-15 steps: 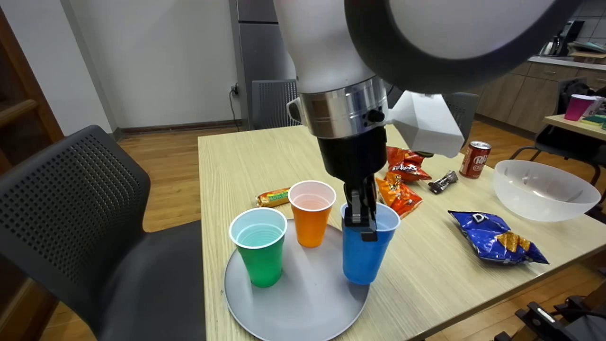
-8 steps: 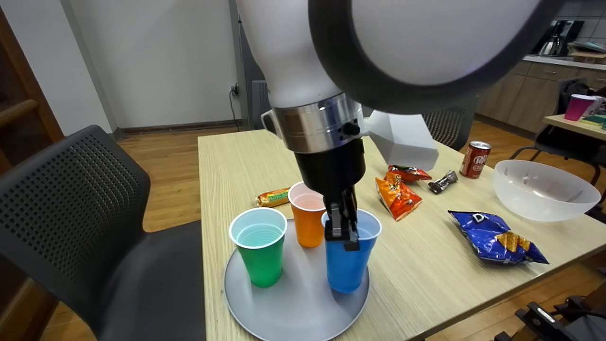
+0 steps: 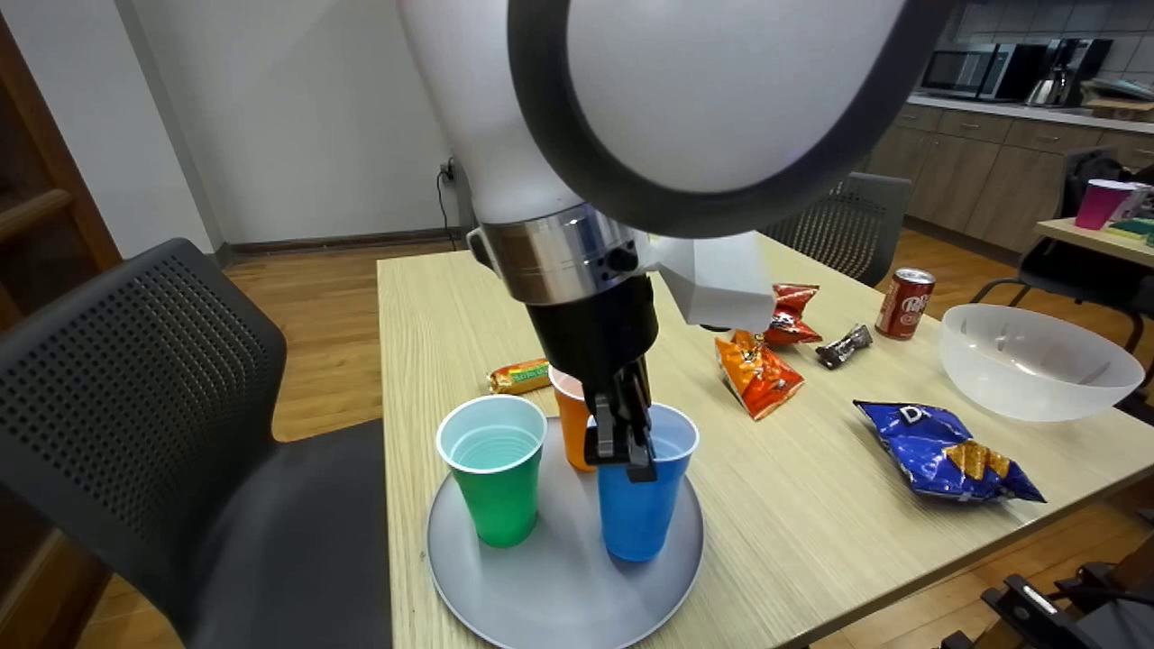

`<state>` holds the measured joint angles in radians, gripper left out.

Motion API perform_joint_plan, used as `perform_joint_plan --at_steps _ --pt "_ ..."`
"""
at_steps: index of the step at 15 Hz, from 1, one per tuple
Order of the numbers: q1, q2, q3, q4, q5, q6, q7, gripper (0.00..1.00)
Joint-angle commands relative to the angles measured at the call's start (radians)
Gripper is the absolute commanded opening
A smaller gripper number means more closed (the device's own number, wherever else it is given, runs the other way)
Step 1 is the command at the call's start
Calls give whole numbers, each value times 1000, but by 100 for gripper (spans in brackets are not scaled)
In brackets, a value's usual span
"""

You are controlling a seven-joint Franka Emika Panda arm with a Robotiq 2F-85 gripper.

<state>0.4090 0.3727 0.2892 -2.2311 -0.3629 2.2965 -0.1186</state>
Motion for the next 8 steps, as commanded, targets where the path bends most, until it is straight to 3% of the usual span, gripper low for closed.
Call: perform_joint_plan --at_steps 1,5,6,7,8 --pt "9 27 1 52 -20 -52 -12 1" --pt "9 36 0 63 -18 -58 -11 2" --pt "9 36 0 64 -18 -61 -11 29" --pt "8 35 1 65 -17 -62 -11 30" --pt "7 33 1 64 -15 -63 -11 37"
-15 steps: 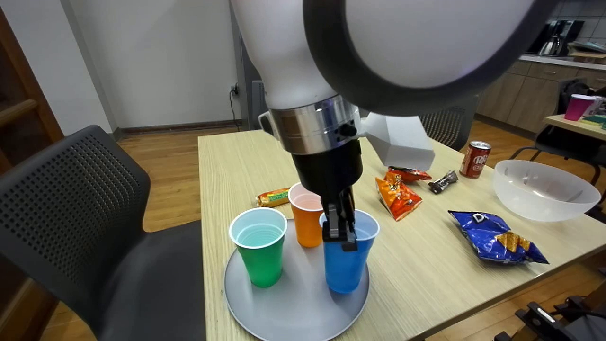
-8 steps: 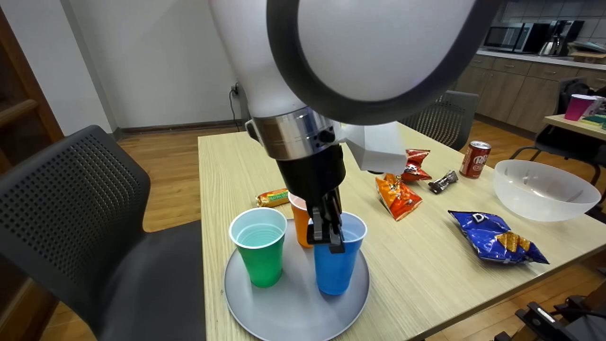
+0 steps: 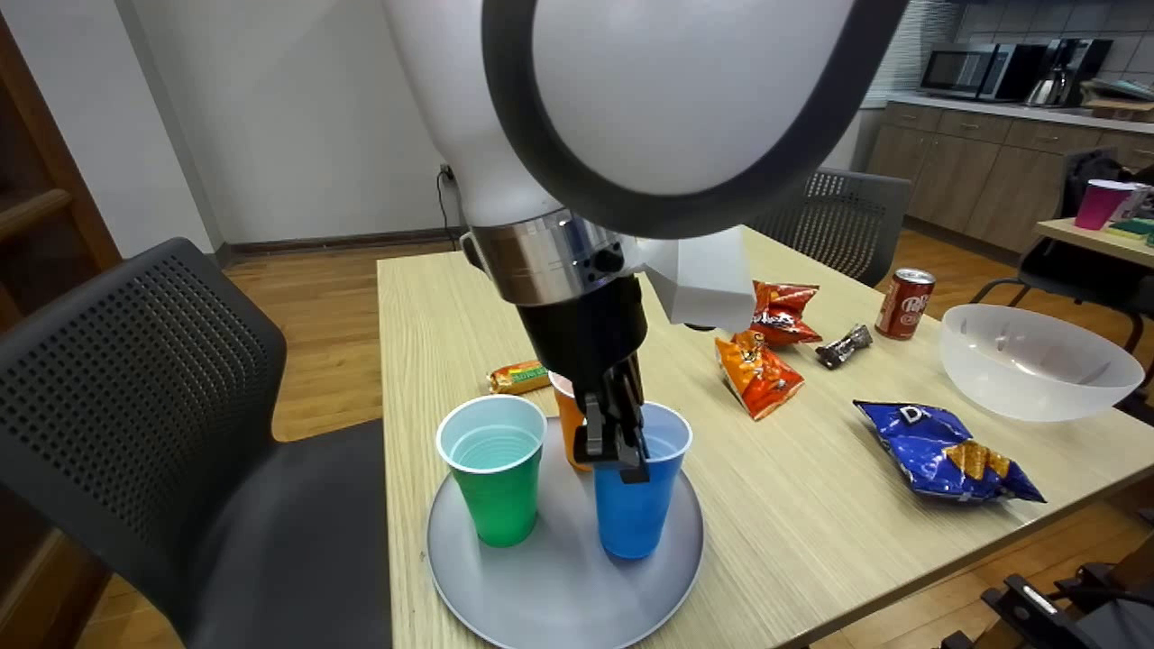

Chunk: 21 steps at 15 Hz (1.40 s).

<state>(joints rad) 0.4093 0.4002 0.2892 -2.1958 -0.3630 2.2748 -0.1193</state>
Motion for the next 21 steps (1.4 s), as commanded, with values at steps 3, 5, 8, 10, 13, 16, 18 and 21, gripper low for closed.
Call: perform_joint_plan --at_steps 3,5,8,10,13,16,18,21 --pt "6 -1 3 25 -13 -38 -12 58" --pt "2 -8 7 22 -7 -32 -17 73" --pt "-2 -20 11 18 0 -26 -24 97" --pt "-4 -29 11 16 1 -23 -27 100" --pt "-16 -54 14 9 15 -15 -38 100" --pt "-29 -87 11 3 24 -10 -43 100" --pt "-40 -109 5 5 29 -14 -40 100" --pt "-70 -145 -8 4 42 -9 -32 100"
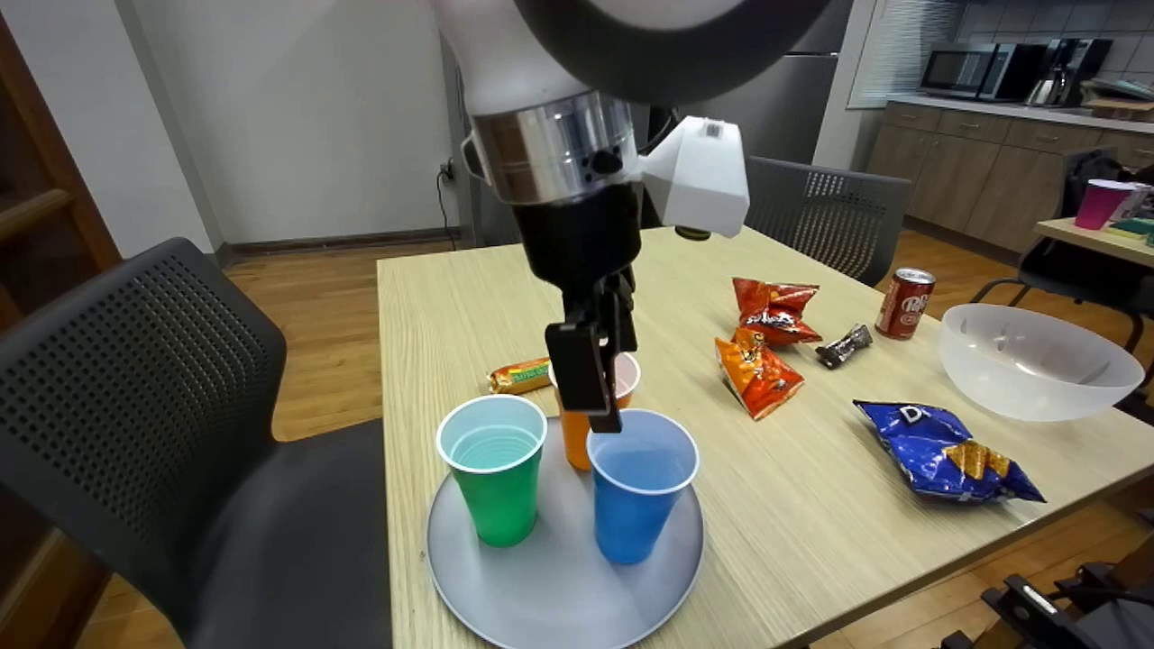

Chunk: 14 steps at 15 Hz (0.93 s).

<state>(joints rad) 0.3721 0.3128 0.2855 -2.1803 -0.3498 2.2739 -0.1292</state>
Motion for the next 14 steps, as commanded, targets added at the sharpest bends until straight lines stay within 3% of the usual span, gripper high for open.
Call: perform_joint_plan --at_steps 1,14 --pt "-41 -67 -10 -12 33 -6 -17 100" --pt "-201 -149 -124 -25 124 18 -47 100"
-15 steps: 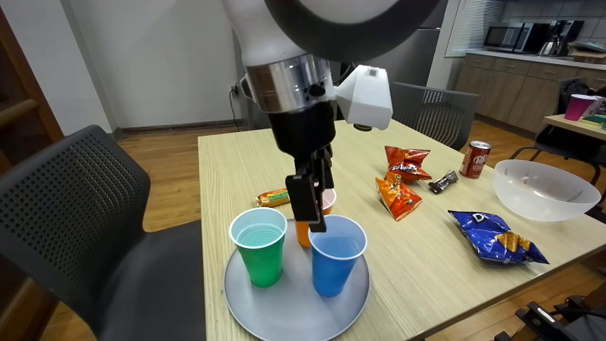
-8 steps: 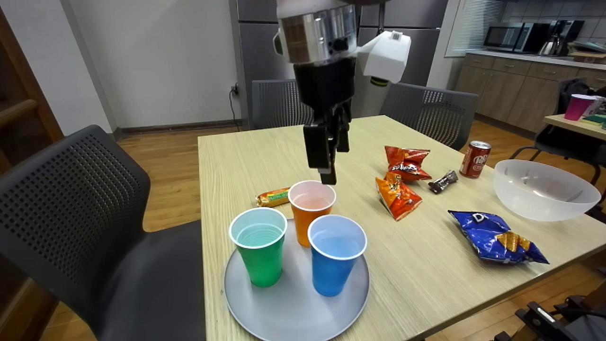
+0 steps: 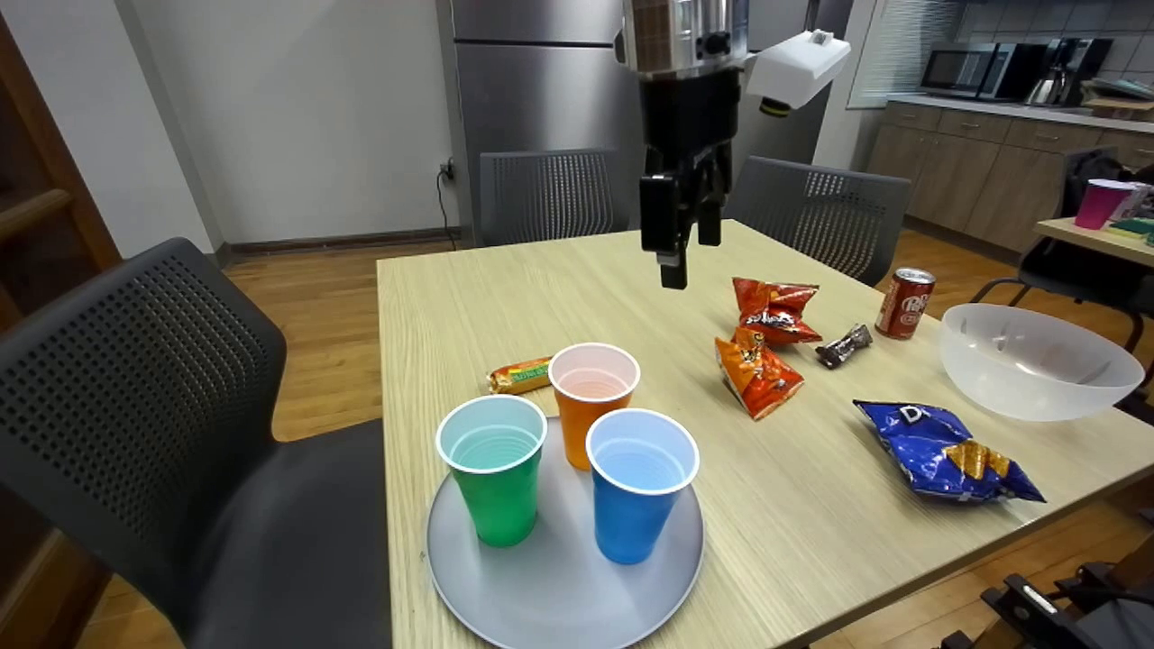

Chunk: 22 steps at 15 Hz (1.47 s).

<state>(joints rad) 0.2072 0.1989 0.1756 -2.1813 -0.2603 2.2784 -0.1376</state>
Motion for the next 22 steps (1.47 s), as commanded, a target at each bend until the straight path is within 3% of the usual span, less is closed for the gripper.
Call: perform_joint_plan --at_steps 1,15,22 --pt "-50 -34 -24 -25 43 16 -43 100" --pt "-193 29 -140 21 207 10 -37 100" --pt "-191 26 -145 9 192 5 -43 100"
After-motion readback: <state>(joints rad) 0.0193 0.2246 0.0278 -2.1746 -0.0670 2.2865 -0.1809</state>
